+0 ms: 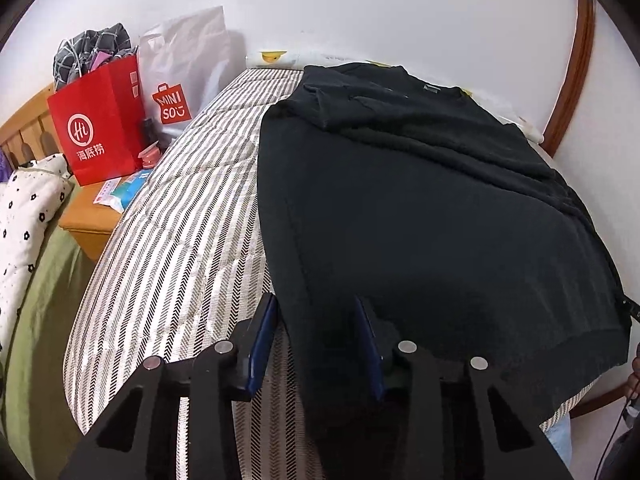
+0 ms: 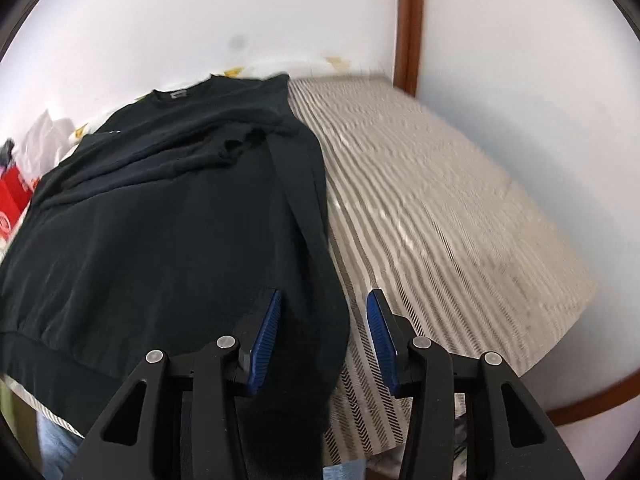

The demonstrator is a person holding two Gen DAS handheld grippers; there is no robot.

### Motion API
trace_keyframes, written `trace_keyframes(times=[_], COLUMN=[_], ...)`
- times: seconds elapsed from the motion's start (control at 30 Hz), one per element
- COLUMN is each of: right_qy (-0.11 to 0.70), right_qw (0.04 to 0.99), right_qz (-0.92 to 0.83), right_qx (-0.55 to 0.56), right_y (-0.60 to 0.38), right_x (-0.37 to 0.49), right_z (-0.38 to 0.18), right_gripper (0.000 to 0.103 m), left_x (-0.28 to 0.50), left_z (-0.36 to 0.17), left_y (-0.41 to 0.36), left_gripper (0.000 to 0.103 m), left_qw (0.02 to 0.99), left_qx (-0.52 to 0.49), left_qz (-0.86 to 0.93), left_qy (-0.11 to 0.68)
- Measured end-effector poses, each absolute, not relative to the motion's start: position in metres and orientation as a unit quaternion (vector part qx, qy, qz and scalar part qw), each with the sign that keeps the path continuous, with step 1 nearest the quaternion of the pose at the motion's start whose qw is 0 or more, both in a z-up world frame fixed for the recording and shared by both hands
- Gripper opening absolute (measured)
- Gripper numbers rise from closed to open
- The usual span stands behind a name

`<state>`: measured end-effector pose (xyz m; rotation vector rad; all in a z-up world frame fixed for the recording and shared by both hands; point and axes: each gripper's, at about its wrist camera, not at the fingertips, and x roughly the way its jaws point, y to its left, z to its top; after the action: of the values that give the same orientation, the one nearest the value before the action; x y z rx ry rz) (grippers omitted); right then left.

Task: Fold small clothes
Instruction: 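Move both open tools to the sweatshirt hem, then grasp the hem with both tools and lift it toward the collar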

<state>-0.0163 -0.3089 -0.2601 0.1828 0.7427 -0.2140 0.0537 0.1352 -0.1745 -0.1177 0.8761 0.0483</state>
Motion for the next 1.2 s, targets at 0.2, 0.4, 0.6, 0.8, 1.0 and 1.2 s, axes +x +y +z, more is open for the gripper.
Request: trace_keyframes(times=[0.2, 0.4, 0.6, 0.8, 1.0, 1.2], right_qy=[0.341, 0.333, 0.340, 0.350, 0.342, 0.342], right_qw=[0.933, 0.934, 0.934, 0.929, 0.933, 0.933], right_qz=[-0.081, -0.085, -0.087, -0.085, -0.079, -0.072], right_qx=[0.080, 0.100, 0.070, 0.089, 0.076, 0.081], right_y=[-0.302, -0.302, -0.296, -0.296, -0.284, -0.286], right_x=[-0.010, -0.007, -0.005, -0.008, -0.016, -0.014], right_z=[-0.264, -0.264, -0.264, -0.263, -0.265, -0.264], right_gripper=[0.032, 0.032, 0.033, 0.034, 0.034, 0.024], left_x=[0.059, 0.056, 0.052, 0.045, 0.047, 0.049], left_z=[-0.173, -0.175, -0.174, -0.175, -0.174, -0.175], left_y=[0.136, 0.131, 0.131, 0.127, 0.128, 0.126], left_gripper=[0.038, 0.037, 0.030, 0.018, 0.018, 0.017], left_qw=[0.899, 0.903, 0.904, 0.907, 0.906, 0.905], left_qx=[-0.065, -0.060, -0.064, -0.055, -0.061, -0.054], left_qz=[0.022, 0.049, 0.040, 0.015, 0.016, 0.023], left_qy=[0.432, 0.423, 0.421, 0.418, 0.419, 0.420])
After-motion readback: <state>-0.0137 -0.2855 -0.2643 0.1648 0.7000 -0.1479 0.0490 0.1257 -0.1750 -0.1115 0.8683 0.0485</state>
